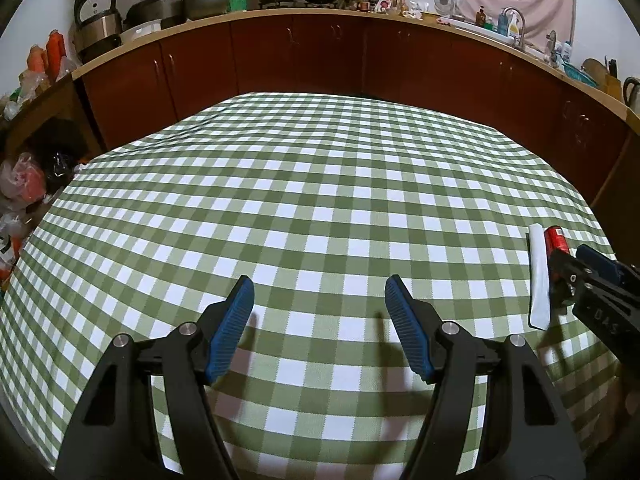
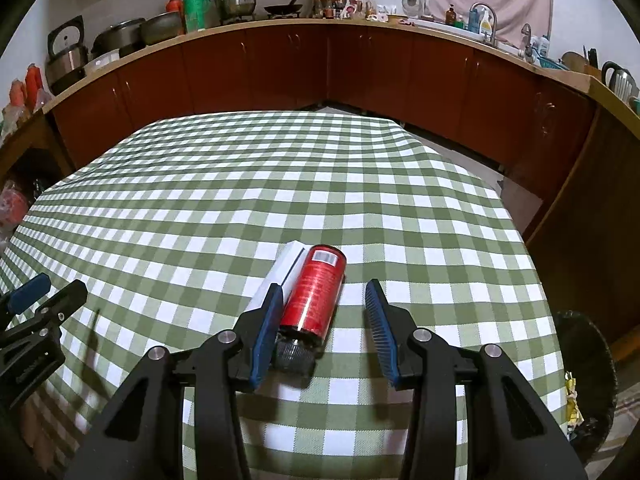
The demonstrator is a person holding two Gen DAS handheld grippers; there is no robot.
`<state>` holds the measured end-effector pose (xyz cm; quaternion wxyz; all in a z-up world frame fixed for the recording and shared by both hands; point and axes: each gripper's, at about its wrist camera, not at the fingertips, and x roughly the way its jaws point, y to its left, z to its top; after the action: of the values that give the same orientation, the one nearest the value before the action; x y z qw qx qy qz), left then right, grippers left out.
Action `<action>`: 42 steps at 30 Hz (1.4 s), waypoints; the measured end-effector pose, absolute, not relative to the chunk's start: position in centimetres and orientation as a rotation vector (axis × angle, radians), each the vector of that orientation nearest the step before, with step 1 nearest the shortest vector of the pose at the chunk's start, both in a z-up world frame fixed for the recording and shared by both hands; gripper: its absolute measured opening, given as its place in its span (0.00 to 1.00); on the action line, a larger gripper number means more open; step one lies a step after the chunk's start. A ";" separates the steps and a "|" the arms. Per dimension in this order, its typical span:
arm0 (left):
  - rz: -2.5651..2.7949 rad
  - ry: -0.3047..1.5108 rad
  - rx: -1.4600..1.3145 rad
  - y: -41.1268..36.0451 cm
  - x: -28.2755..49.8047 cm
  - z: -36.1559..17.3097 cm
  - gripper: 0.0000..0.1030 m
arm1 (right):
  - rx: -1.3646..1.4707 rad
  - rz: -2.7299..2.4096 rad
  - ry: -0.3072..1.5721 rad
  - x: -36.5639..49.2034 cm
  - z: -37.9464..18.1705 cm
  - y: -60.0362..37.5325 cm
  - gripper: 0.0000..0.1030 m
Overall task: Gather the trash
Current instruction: 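Grasp the red spray can with the right gripper while the left grasps the white paper strip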
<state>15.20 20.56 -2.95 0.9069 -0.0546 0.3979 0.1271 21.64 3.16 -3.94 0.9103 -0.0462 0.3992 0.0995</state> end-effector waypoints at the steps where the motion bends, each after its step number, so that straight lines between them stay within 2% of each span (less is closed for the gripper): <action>1: 0.258 0.822 -0.113 20.4 15.3 -3.0 0.64 | -0.099 0.202 0.825 21.6 -4.0 3.1 0.42; 6: 0.234 0.823 -0.105 19.5 15.7 -3.1 0.64 | -0.101 0.209 0.832 21.9 -4.0 3.0 0.40; 10: 0.219 0.822 -0.109 18.6 16.0 -3.0 0.64 | -0.102 0.219 0.838 22.3 -4.0 3.1 0.27; 21: 0.152 0.826 -0.092 15.1 17.0 -2.9 0.65 | -0.091 0.223 0.833 22.2 -3.9 2.1 0.25; 25: 0.123 0.826 -0.083 13.2 17.7 -2.9 0.70 | -0.078 0.218 0.817 21.9 -3.5 0.9 0.25; 42: 0.040 0.870 -0.020 7.0 21.1 -4.4 0.69 | -0.025 0.156 0.775 21.4 -2.7 -6.1 0.25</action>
<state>21.11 7.02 -4.36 0.9067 -0.0098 0.4213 0.0196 21.36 -6.13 -2.69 0.9227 -0.0120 0.3777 0.0759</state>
